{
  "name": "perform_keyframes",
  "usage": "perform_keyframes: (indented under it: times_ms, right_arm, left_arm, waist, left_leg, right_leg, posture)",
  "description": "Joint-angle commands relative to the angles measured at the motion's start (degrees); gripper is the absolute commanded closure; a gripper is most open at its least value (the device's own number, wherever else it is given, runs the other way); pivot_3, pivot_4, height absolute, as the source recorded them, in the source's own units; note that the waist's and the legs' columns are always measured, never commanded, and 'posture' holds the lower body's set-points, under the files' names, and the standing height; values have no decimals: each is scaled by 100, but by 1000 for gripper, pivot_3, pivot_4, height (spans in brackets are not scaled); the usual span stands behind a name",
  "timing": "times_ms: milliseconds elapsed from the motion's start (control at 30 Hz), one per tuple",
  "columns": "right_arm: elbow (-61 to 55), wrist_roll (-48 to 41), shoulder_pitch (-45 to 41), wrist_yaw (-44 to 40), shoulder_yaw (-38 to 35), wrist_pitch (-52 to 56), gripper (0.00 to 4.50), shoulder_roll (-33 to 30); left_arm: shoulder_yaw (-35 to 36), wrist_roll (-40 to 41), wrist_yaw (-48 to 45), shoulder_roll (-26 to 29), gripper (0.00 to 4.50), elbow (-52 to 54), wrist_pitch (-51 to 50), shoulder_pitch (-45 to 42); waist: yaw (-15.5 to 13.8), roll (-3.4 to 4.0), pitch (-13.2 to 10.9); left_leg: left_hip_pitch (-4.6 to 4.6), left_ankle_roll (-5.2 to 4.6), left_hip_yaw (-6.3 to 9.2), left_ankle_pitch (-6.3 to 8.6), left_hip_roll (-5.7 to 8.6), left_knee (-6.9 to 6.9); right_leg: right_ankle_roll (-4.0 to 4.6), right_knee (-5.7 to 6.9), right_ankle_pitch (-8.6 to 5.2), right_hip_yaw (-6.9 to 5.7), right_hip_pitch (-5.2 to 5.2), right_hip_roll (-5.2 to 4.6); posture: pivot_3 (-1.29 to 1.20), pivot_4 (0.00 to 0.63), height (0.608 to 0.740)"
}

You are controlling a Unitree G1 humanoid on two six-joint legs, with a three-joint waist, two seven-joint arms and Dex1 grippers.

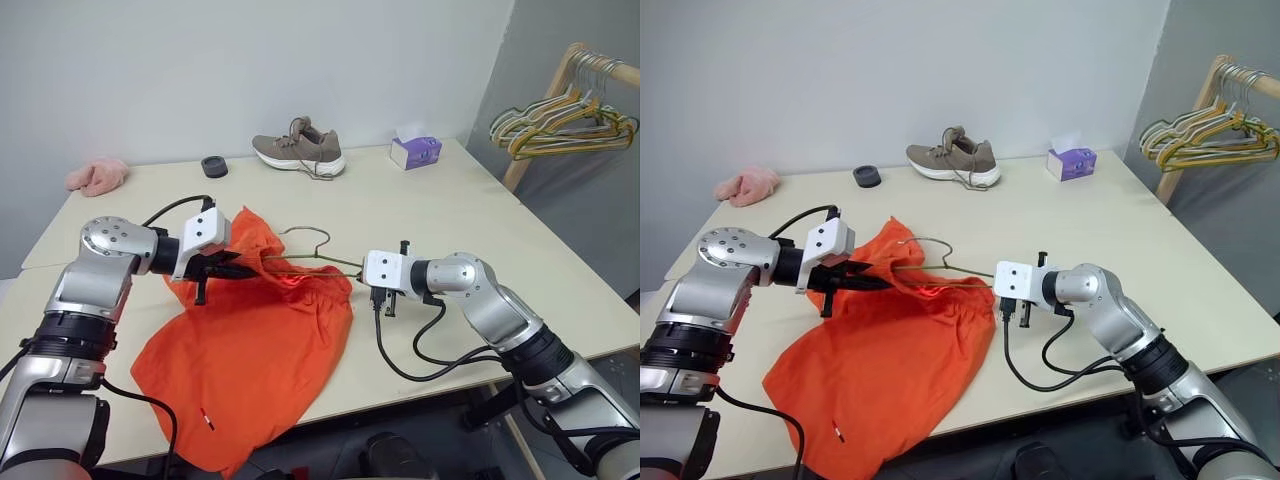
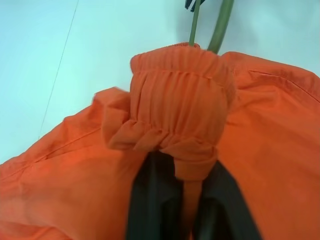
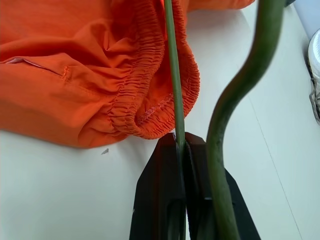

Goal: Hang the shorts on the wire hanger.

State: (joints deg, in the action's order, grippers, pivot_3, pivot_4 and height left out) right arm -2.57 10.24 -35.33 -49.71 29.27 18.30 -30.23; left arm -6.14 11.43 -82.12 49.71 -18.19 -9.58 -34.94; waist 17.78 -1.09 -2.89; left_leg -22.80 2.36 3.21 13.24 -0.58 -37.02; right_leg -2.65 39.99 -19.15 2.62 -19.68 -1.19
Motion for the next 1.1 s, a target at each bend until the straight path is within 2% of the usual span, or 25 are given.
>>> perform_keyframes:
  times_ms: [33,200,300,533,600,667,733,800,867,967,1100]
  right_arm:
    - [-274,42,-61,-97,-88,-246,4500,9]
    - [-274,1,-41,-402,-95,-387,4500,-164]
    - [-113,23,-34,-561,-263,-501,3755,-491]
    - [-92,-114,440,-658,-868,-35,1364,-1270]
    - [-374,-410,702,-628,-1139,583,657,-1185]
    - [-740,-739,893,-455,-1360,1352,66,-808]
    - [-1079,-1060,1014,-181,-1513,2167,24,-237]
    - [-1209,-1335,1057,335,-1639,2962,24,656]
    - [-1192,-1441,1036,720,-1733,3401,24,1226]
    - [-892,-1564,908,1218,-1861,3731,24,1871]
    - [-394,-1608,740,1594,-1786,3720,24,2300]
  left_arm:
    - [135,132,-32,23,4418,187,-72,-53]
    - [158,174,-135,111,4418,254,-274,19]
    - [197,158,-149,192,4500,232,-324,98]
    - [378,258,44,245,4500,192,-545,195]
    - [454,317,102,231,4500,212,-641,227]
    - [508,371,146,221,4500,240,-713,252]
    - [594,478,208,190,4500,289,-851,262]
    - [709,672,241,169,4500,382,-1100,242]
    - [775,794,257,170,4500,460,-1272,232]
    - [891,969,290,205,4500,573,-1531,229]
    - [943,1011,346,243,4500,617,-1630,243]
  waist:
    - [0,0,0]
    - [0,0,0]
    - [-1,0,0]
    - [-17,-1,1]
    - [-12,-2,1]
    - [16,-3,2]
    - [91,-4,2]
    - [146,-4,3]
    - [170,-2,2]
    - [133,-3,2]
    - [107,-7,5]
  left_leg:
    - [0,0,0,0,0,0]
    - [0,0,0,0,1,-1]
    - [0,0,0,0,0,-1]
    - [1,0,1,0,2,-4]
    - [2,0,1,0,0,-3]
    - [4,0,2,0,-4,-3]
    - [8,0,4,0,-13,-2]
    - [14,-2,13,-1,-16,-2]
    - [22,-2,19,-4,-17,-1]
    - [23,8,19,-12,-11,-1]
    - [21,19,12,-19,9,-2]
  right_leg:
    - [0,0,0,0,0,0]
    - [0,0,0,-1,1,0]
    - [0,0,0,-1,1,0]
    - [0,-1,0,-3,5,-2]
    - [0,0,0,-2,6,-5]
    - [0,3,0,-1,6,-5]
    - [1,10,0,1,6,-4]
    - [1,21,0,0,6,0]
    - [0,34,0,1,5,4]
    - [0,40,0,0,5,2]
    - [0,38,0,3,6,-1]
  posture:
    - [-310,0,740]
    - [-310,0,740]
    - [-309,0,740]
    - [-310,0,740]
    - [-316,0,740]
    - [-316,0,740]
    - [-316,0,740]
    - [-321,0,740]
    - [-317,0,740]
    - [-315,0,740]
    - [-305,0,740]
